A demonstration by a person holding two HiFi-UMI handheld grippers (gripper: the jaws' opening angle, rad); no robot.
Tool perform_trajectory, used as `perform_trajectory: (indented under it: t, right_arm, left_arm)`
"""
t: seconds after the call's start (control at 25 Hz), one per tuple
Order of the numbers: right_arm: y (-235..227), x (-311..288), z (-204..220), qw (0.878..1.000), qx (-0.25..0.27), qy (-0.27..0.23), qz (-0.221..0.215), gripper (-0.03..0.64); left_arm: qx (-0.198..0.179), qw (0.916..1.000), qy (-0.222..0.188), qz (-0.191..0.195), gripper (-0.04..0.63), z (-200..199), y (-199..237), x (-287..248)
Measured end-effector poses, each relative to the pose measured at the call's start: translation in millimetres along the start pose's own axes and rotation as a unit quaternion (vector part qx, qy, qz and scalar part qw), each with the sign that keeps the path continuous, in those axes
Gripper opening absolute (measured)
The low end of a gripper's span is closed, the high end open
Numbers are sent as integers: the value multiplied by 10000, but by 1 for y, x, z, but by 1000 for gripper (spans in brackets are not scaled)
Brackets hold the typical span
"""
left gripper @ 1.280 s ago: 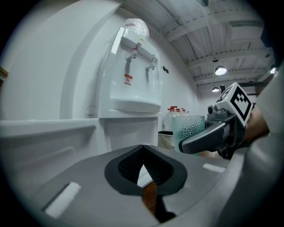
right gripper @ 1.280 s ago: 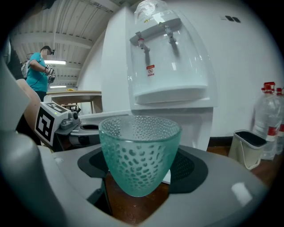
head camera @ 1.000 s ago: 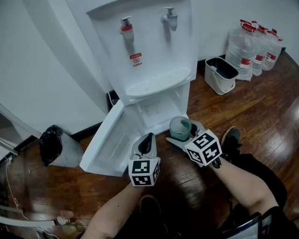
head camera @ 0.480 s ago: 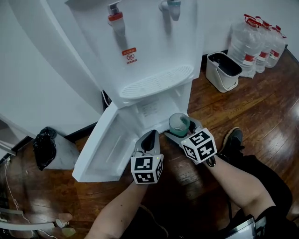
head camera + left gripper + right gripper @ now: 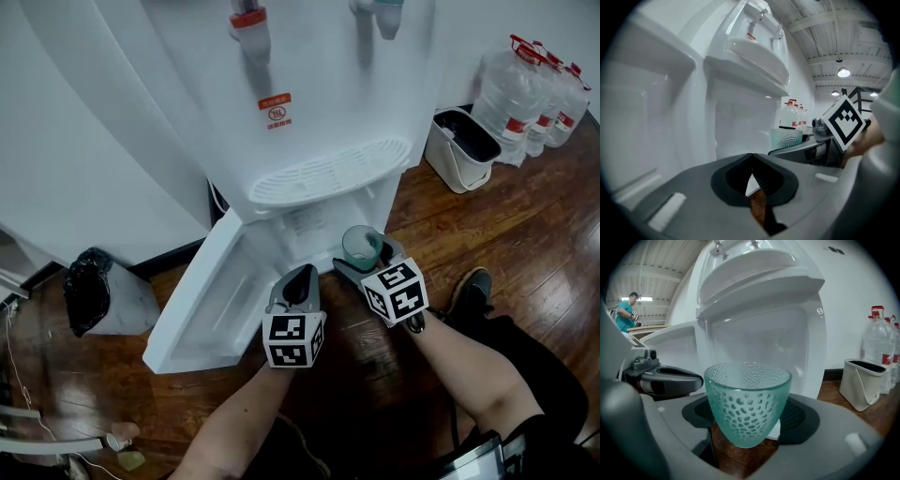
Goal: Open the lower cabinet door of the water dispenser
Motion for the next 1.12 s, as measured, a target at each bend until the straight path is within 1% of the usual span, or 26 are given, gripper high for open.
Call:
perform_trajectory:
  t: [0.28,0.44,0.6,0.68,0.8,0.88,1.12]
  right_arm:
    - [-9,-36,-1,9999,53,-31,95,377]
    - [-14,-63,0,9998,132,-40,137,377]
    - [-21,-79,0,9997,152,1,171,377]
    - [-24,-86,3,9997,148,54,198,377]
    - [-29,-96,3,9996,135,73,221,377]
    - [-35,-100,4,9996,102,72,254,377]
    - [-40,-116,8,9993,-64,19,371,377]
  left_arm:
    - [-22,10000,-13,29,0,-1,4,-18]
    - [-39,10000,51,38,0,9,13,-31]
    - [36,9999,138,33,0,20,18,-38]
    - [-18,9997,214,65,0,25,20,-41]
    - [-66,9997,248,-38,3,23,29,-45]
    - [-46,9997,250,-27,3,23,31,-49]
    - [-66,9989,447,-153,0,42,33,-49]
Point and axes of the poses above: the fingertips, and each gripper's own axes: x backward along the fingers, y to its left, z out of its underside, the point moved 1 cm from there along x, backward along the fingers, and after that the axes turned 4 degrees about x, right-handed, at the moved point
